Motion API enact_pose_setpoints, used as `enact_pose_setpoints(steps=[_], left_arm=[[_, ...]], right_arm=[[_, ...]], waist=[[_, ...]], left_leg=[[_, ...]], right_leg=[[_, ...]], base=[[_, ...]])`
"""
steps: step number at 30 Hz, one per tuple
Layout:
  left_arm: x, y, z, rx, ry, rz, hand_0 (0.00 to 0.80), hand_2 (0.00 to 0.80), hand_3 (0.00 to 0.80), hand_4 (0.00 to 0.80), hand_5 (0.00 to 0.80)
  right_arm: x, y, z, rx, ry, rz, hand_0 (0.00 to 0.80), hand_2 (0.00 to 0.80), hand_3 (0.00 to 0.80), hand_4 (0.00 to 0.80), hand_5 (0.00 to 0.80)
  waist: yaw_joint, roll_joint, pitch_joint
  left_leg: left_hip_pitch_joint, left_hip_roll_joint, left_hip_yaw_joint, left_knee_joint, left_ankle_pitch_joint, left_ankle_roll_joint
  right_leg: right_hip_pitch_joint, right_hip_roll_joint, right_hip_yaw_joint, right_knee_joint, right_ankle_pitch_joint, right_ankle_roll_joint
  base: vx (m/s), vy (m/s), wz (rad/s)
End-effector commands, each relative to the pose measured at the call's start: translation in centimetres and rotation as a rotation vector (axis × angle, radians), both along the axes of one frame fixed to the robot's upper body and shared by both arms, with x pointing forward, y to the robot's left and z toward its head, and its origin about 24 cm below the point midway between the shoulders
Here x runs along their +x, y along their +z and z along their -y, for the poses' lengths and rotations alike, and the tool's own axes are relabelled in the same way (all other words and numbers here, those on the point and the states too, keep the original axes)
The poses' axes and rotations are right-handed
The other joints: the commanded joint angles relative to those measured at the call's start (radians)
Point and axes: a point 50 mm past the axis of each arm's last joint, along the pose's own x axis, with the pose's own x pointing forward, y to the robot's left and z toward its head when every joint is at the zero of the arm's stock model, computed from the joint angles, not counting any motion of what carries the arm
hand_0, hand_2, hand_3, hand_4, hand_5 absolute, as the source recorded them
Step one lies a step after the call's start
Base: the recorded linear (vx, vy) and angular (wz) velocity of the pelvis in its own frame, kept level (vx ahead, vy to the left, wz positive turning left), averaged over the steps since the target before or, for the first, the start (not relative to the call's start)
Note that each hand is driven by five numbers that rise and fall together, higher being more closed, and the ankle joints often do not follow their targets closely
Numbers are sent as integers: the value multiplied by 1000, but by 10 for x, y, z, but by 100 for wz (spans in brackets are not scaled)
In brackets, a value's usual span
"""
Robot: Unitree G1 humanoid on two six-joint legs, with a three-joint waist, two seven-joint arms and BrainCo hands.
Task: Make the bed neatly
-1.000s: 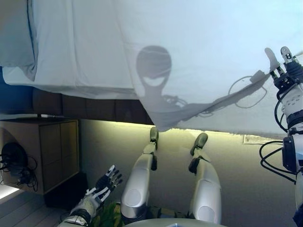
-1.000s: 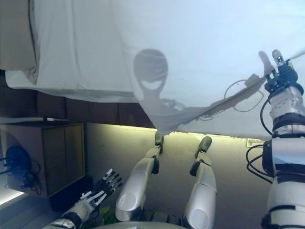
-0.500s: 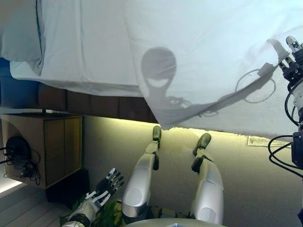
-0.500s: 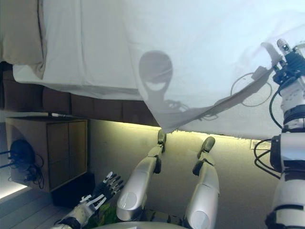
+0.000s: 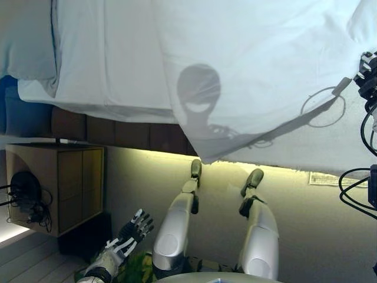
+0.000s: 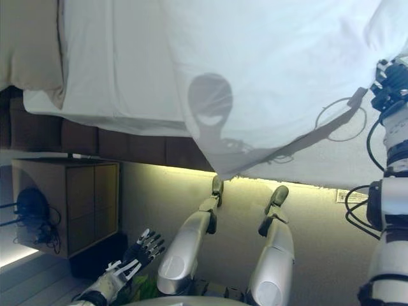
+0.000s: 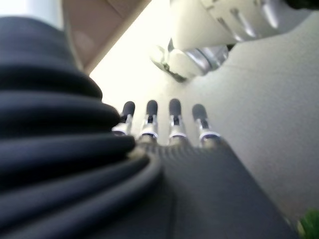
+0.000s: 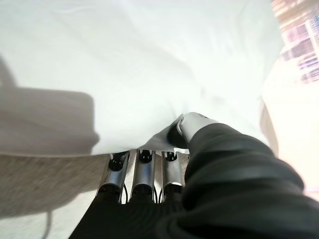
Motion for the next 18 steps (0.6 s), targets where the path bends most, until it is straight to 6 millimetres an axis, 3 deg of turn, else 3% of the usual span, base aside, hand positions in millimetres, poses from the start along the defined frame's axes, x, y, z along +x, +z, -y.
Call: enact_pose_setpoints(steps=[1,4,8,10,13,18], left_arm=[[-21,2,-31,33,104,-3,0,0,0,0,0],[3,21,-44,3,222,154,0,0,0,0,0],[57,72,-58,-23,219,446,0,0,0,0,0],[80,96,-53,-54,165,575,0,0,0,0,0],[99,116,-43,-97,48,710,0,0,0,0,0],[120,131,-11,-193,-187,764,0,0,0,0,0]], right_arm=[[-5,31,1,-115,47,82,800,800,800,800,800],[-4,18,0,-90,65,53,800,800,800,800,800],[-4,-12,-1,-38,80,19,800,800,800,800,800],[-5,-22,-2,-20,95,4,800,800,800,800,800],[-4,-32,-4,-24,124,-38,800,800,800,800,800],[3,-43,-17,-28,192,-107,800,800,800,800,800]], waist=[[5,5,-24],[3,-11,-46],[0,-49,-78],[-6,-62,-96],[-15,-71,-118],[-42,-83,-167]], left_leg=[[13,40,-19,-32,-5,-38],[52,48,-7,-54,12,-39],[126,57,0,-82,5,-44],[164,60,5,-99,5,-44],[210,61,11,-120,5,-45],[270,62,32,-138,2,-47]], right_leg=[[36,-2,-18,84,-115,52],[88,6,-34,27,-77,52],[181,13,-48,-46,-51,64],[231,18,-52,-87,-37,67],[292,22,-53,-140,-18,70],[374,27,-49,-215,17,79]], base=[[22,38,2],[-54,29,2],[43,-39,5],[19,-9,2],[4,2,-1],[32,60,1]])
